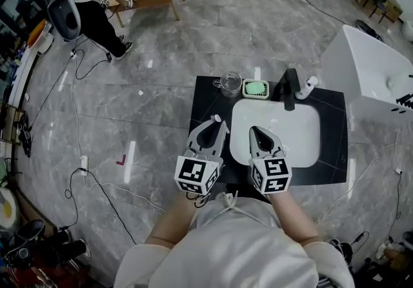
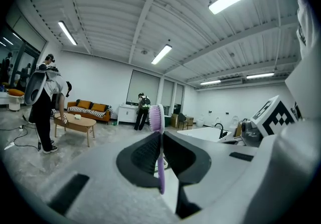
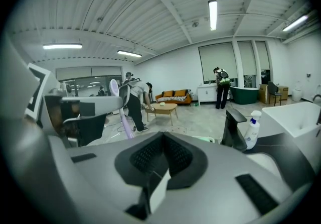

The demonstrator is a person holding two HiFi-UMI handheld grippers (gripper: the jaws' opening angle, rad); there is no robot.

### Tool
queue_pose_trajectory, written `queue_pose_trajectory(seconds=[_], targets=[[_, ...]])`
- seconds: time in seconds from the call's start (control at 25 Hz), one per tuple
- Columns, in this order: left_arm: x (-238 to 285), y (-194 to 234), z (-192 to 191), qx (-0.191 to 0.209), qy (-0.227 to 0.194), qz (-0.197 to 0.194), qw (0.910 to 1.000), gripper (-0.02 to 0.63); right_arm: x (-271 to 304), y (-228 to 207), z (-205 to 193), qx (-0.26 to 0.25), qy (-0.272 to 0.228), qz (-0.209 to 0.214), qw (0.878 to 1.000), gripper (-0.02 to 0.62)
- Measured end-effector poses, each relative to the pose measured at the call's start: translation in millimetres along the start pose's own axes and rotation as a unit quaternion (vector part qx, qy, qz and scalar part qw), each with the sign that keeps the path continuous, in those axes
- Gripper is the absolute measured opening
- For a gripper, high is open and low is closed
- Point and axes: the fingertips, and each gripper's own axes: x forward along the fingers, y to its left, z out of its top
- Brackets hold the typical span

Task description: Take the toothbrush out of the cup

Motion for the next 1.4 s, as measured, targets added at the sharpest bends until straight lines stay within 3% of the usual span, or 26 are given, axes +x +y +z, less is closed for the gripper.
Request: queue_pose_trajectory(seconds=[0.52,1.4], targets=[[-21,-16,-7,0.015,-0.008,-0.001,0.9999,0.032,-25,21,8,-0.014,-0.035,-0.001,0.999,0.025],[-9,-4,-9,0.008,0.003,0.000,1.0000,0.032,-16,25,17,-0.041,-0.033,0.003,0.999,0.025]])
